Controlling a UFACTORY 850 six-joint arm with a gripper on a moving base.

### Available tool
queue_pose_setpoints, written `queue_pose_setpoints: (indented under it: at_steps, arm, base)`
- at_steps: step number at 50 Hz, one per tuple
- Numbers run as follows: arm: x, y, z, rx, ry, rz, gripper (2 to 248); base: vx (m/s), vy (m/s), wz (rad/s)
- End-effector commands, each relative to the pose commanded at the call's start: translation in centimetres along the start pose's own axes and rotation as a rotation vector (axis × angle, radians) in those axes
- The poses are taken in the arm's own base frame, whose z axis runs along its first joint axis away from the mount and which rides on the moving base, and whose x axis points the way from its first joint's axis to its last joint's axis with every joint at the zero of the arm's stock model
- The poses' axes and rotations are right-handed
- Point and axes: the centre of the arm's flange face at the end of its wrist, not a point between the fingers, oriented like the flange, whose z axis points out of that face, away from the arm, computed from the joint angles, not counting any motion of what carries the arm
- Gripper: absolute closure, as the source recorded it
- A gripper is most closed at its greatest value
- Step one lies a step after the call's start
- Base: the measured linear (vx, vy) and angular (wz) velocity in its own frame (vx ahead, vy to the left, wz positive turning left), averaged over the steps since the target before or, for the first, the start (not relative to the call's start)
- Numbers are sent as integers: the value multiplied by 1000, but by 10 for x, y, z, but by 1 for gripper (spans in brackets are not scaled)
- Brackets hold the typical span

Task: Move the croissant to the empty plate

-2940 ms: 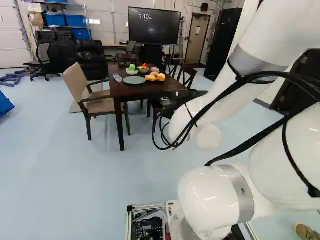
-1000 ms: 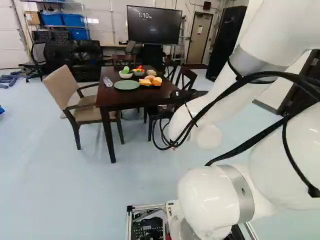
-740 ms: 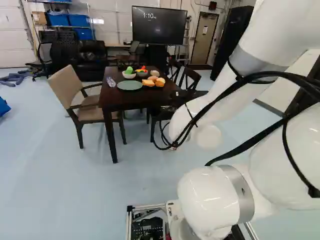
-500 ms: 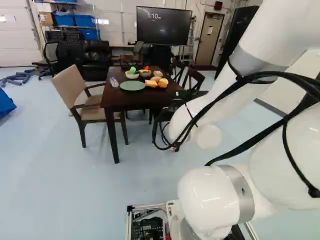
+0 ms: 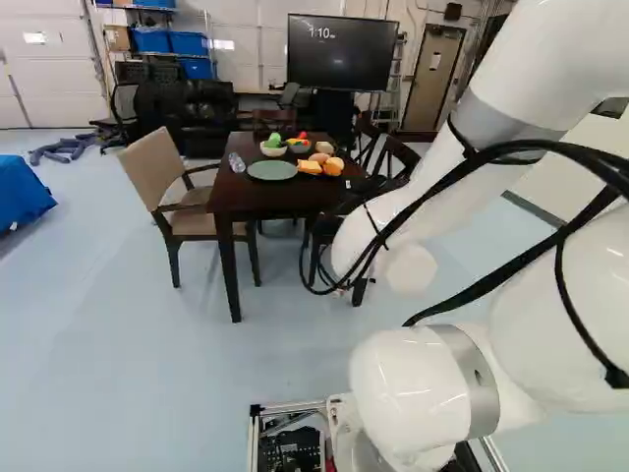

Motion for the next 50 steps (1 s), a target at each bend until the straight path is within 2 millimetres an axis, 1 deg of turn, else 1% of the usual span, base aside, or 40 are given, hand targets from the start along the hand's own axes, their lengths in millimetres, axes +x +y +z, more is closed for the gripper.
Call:
queue_pose_setpoints:
  at_steps: [7, 50]
  arm:
    - [0, 0, 0, 0, 0, 0, 3]
    - [0, 0, 0, 0, 0, 0, 3]
  base:
    - [86, -27, 105]
    - [72, -34, 0]
